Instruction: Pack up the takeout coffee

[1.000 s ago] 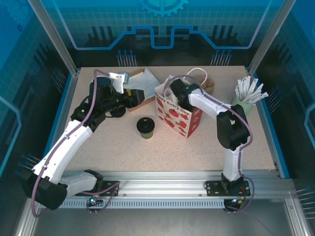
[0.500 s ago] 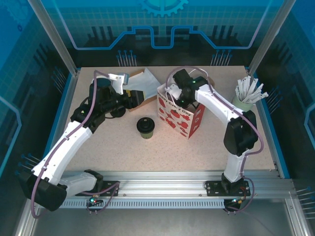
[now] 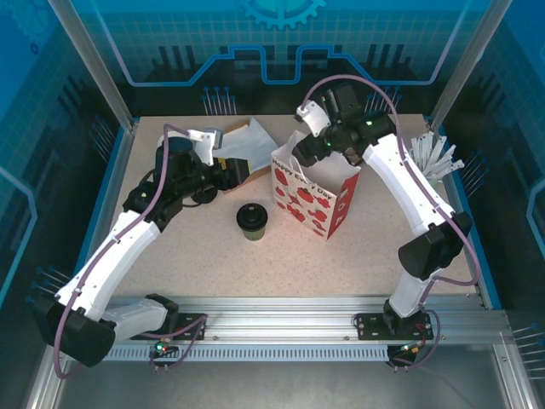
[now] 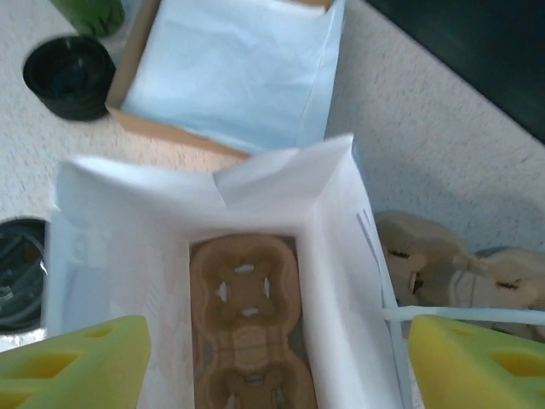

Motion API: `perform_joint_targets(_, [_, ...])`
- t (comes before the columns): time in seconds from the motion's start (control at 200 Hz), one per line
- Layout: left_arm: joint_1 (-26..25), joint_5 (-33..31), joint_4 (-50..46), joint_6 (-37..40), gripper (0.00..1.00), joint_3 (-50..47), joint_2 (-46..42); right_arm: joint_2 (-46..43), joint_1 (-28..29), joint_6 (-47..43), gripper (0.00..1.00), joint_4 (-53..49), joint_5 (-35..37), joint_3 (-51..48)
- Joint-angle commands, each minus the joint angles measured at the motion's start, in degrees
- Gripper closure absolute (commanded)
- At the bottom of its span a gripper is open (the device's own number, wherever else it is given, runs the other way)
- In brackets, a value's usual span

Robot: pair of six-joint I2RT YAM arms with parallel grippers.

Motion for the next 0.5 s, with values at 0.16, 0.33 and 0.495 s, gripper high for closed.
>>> perform_joint_targets(0.16, [0.67, 0.81, -0.47, -0.30, 0.32, -2.55, -2.89, -6.11, 0.43, 6.50, 0.21, -0.07, 4.84, 7.17])
perform_joint_targets(0.33, [2.59, 1.30, -1.47, -3.85, 0.29, -7.84, -6.82, -11.38, 14.15, 1.04, 0.19, 3.89, 9.28, 2.36])
perform_joint_targets(0.495, [11.14, 6.15, -6.44, -9.67, 0.28, -12.78, -11.05, -6.98, 24.83, 0.12, 0.19, -1.79, 10.64, 4.11])
